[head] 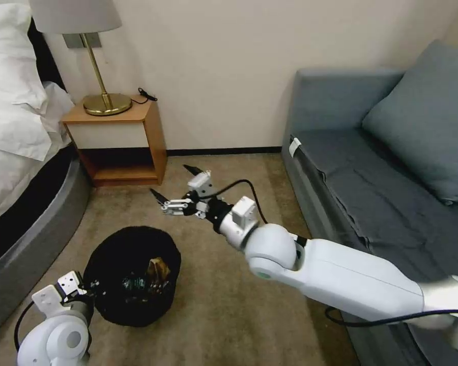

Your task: Pick up the trash bin, then pick up the garbage on the floor and place it into the trash bin.

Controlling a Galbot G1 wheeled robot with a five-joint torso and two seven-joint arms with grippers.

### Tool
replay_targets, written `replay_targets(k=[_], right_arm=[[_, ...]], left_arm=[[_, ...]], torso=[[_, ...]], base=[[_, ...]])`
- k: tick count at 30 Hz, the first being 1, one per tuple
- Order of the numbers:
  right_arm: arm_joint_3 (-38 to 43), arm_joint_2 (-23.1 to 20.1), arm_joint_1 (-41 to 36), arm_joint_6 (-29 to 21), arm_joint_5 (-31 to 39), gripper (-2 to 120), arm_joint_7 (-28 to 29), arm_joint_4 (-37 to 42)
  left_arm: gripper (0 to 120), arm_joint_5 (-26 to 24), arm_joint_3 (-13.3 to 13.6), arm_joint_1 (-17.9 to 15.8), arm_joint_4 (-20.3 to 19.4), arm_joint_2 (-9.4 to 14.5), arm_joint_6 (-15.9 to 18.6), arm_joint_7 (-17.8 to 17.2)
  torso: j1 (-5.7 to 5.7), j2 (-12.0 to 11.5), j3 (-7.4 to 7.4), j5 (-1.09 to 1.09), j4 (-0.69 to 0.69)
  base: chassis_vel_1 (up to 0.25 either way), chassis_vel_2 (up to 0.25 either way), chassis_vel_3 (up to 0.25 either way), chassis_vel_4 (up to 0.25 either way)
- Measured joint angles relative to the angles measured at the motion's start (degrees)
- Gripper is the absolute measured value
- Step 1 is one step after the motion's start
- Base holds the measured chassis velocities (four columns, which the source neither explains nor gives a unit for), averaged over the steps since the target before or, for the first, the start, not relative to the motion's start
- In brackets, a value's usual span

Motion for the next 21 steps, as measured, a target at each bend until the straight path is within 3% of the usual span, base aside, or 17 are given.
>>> replay_targets(k=[7, 15, 21], right_arm=[[0.7, -0.6, -1.9, 0.6, -1.1, 100, -0.6, -0.2], [1.0, -0.6, -3.0, 1.1, -1.9, 100, -1.0, -0.9], [1.2, -0.6, -4.1, 1.2, -2.4, 100, -1.1, -1.2]], left_arm=[[3, 0.0, 0.0, -0.3, 3.3, -0.4, -0.4, 0.0], [3, 1.4, -0.4, 0.1, 4.2, -0.6, -1.4, 2.9], [25, 5.7, -0.5, 0.4, 3.7, -0.6, -4.8, 7.9]], torso=[[0.00, 0.0, -0.01, 0.04, 0.02], [0.00, 0.0, -0.01, 0.01, 0.02], [0.00, 0.0, 0.00, -0.09, -0.02]], base=[[0.000, 0.000, 0.000, 0.000], [0.000, 0.000, 0.000, 0.000], [0.000, 0.000, 0.000, 0.000]])
